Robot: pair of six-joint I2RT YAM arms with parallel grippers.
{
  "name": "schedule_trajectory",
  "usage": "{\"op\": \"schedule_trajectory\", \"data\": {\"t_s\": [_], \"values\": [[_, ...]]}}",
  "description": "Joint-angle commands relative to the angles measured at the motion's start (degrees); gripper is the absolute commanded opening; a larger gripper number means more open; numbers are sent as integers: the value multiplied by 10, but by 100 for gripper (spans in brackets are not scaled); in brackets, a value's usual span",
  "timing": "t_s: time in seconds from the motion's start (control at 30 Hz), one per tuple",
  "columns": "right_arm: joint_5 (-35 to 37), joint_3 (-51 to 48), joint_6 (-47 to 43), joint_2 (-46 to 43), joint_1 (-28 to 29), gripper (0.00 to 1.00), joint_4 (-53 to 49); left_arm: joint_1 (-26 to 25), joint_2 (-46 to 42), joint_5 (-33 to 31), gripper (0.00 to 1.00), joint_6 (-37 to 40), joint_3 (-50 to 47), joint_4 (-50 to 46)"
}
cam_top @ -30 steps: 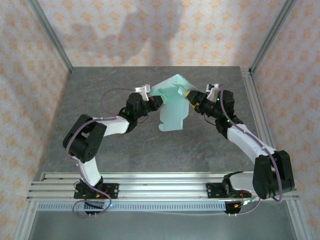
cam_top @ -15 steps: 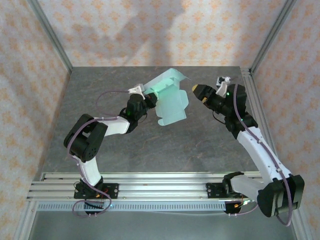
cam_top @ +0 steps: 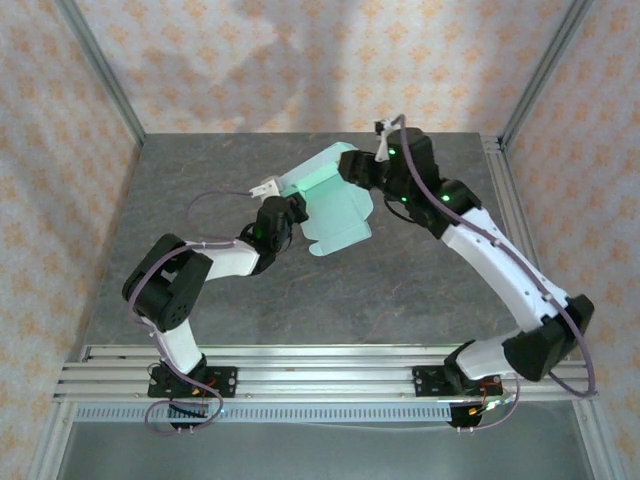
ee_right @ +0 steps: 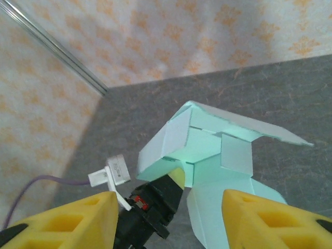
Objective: Fold the paper box
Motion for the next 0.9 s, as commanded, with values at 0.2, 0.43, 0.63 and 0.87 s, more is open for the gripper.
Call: {"op": "schedule_trajectory", "data": {"t_s": [0.2, 0.43, 0.63, 0.87], "values": [[43, 154, -49, 128, 20, 52, -100, -8, -33, -44, 0, 12, -20, 6], [27, 226, -63, 192, 23, 52, -131, -8, -33, -43, 0, 17, -17, 0], [17, 256, -68, 229, 28, 53, -148, -8, -31, -40, 0, 14, -19, 2], [28, 285, -73, 260, 28, 51, -179, -8, -35, -41, 0, 15, -19, 2]]}}
